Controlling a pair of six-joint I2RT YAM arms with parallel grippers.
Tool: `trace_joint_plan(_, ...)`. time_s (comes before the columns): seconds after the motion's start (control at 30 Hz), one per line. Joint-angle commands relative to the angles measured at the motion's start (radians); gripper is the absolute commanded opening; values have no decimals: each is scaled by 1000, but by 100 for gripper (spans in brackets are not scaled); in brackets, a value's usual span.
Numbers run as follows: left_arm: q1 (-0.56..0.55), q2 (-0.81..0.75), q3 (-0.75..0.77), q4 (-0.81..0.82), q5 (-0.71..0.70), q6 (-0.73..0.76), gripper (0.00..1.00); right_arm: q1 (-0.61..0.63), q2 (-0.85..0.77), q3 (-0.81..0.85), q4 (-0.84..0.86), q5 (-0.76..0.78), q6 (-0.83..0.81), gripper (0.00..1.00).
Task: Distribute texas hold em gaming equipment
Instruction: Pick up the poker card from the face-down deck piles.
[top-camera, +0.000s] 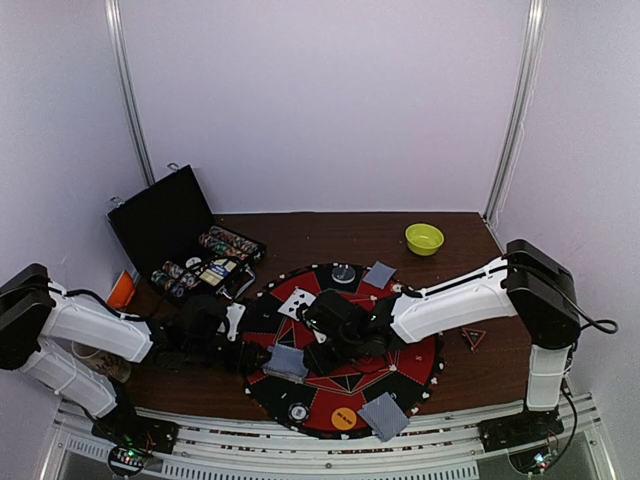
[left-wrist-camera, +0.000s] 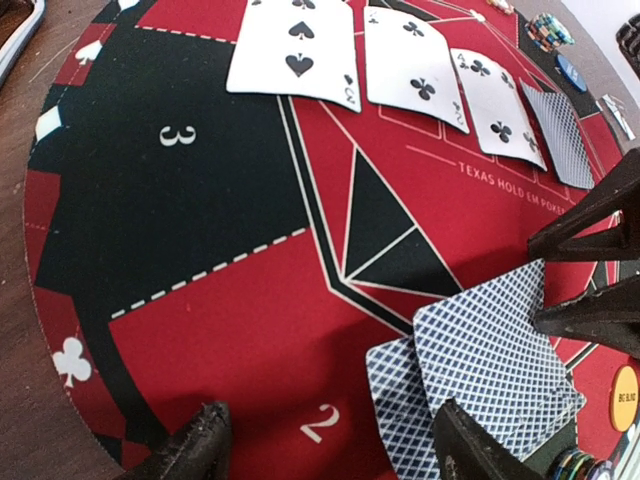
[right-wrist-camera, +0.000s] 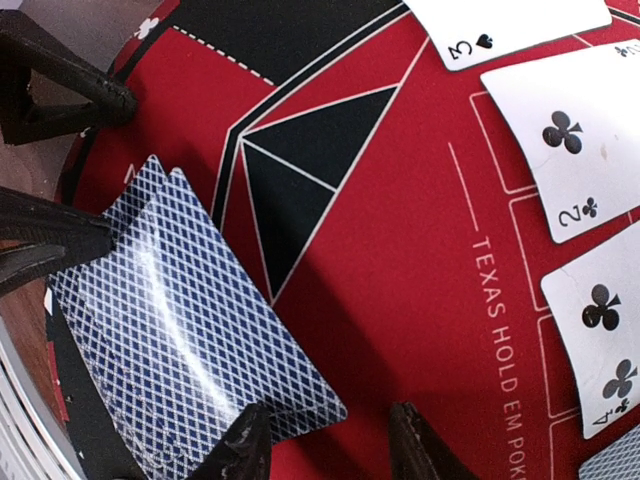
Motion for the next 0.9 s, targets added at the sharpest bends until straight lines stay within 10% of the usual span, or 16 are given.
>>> trace_joint_plan(0.0, 0, 63, -4, 12, 55, 15, 72, 5, -55, -28, -48, 18, -32, 42)
trace_joint_plan(0.33, -36, 121, 8, 8, 66, 30, 72, 2, -87, -79, 116, -70, 10, 46)
trace_joint_plan(0.87, -42, 132, -22, 74, 93, 36, 72, -16, -37, -34, 83, -52, -15, 10)
